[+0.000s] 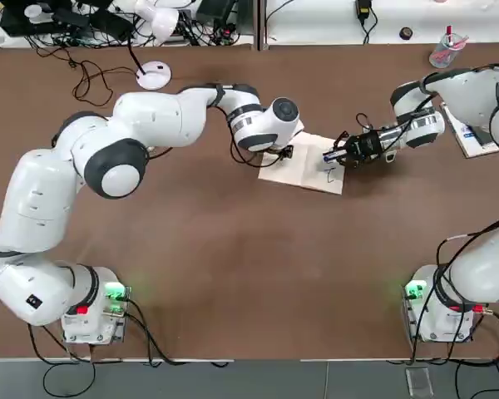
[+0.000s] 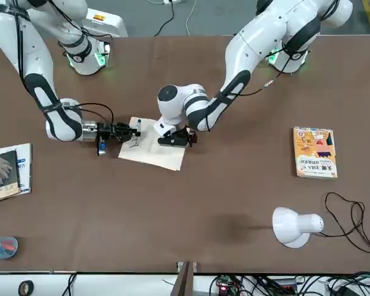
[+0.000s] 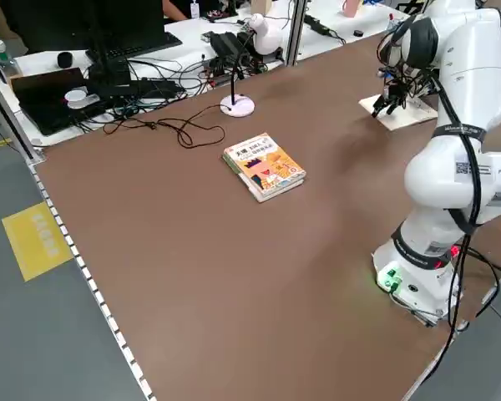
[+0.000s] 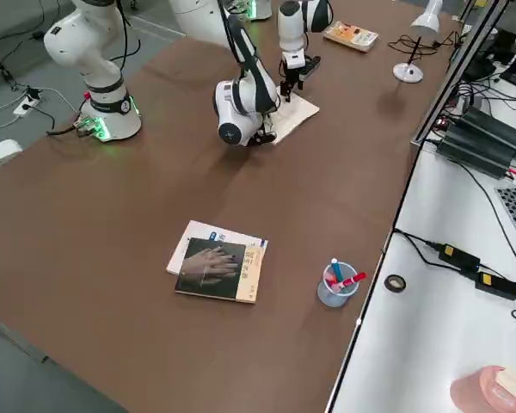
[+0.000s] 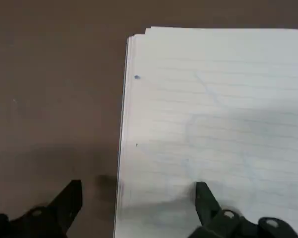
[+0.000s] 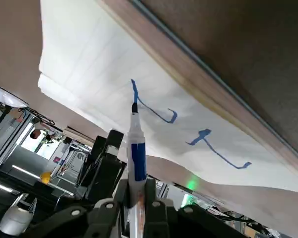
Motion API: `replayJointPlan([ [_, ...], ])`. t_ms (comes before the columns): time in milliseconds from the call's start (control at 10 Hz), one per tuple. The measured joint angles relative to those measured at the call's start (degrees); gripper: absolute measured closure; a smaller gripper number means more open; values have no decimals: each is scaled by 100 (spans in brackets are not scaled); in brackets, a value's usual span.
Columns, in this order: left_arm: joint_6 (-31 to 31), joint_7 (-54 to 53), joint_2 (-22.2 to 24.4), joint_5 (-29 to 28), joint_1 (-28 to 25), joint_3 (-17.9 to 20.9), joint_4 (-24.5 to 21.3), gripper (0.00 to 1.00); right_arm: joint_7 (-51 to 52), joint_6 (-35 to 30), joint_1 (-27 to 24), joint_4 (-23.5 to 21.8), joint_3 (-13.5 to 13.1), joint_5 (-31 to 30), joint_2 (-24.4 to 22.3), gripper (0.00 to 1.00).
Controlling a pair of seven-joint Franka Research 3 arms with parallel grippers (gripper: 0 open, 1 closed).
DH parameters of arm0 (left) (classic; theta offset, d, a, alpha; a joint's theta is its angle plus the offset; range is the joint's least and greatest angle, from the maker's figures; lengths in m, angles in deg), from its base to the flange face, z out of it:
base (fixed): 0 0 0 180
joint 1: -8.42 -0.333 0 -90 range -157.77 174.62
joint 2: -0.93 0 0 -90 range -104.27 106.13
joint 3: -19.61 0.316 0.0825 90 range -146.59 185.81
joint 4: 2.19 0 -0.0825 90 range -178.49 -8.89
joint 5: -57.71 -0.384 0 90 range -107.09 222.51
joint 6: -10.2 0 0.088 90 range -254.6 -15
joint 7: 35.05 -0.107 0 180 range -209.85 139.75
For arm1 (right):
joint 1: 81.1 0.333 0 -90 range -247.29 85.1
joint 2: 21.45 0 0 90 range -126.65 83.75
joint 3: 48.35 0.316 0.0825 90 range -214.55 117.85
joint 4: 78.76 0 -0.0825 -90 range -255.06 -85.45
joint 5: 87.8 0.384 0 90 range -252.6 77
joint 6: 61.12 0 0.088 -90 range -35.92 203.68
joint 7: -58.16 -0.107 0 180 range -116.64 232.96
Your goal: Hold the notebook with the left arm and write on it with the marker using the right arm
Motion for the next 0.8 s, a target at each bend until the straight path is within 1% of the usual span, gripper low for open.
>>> replayJointPlan([
  [400,0,0,0,0,0,0,0,0,0,1,100,11,3,253,29,84],
  [800,0,0,0,0,0,0,0,0,0,5,172,45,0,320,53,84],
])
